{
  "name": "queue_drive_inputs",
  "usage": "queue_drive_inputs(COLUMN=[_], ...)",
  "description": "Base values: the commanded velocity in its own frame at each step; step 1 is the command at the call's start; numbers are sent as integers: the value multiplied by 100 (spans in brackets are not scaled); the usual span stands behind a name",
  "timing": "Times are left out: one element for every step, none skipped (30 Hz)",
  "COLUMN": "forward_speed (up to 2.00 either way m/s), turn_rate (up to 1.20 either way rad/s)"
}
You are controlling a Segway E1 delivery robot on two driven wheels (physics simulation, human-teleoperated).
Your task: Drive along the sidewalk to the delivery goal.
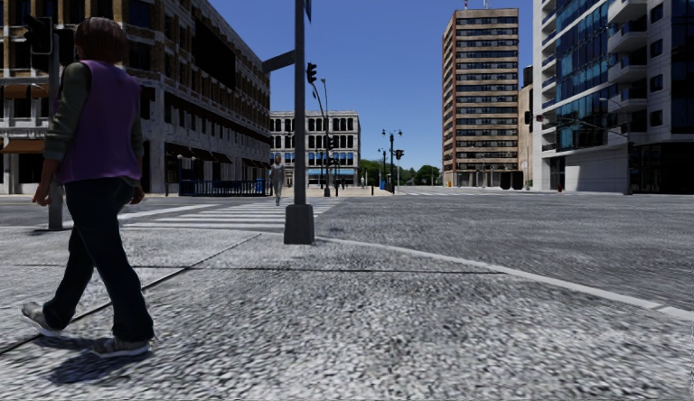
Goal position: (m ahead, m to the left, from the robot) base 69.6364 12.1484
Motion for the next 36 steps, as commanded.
queue_drive_inputs(forward_speed=[95,95,100,111,111,115,117,117,117,117,117,117,117,117,117,122,128,134,134,141,150,200,200,200,200,200,200,200,200,200,200,200,200,200,200,200], turn_rate=[18,22,25,32,32,36,38,39,40,40,43,50,53,53,53,53,53,53,53,53,53,53,54,54,54,54,54,54,54,54,54,54,54,54,51,50])
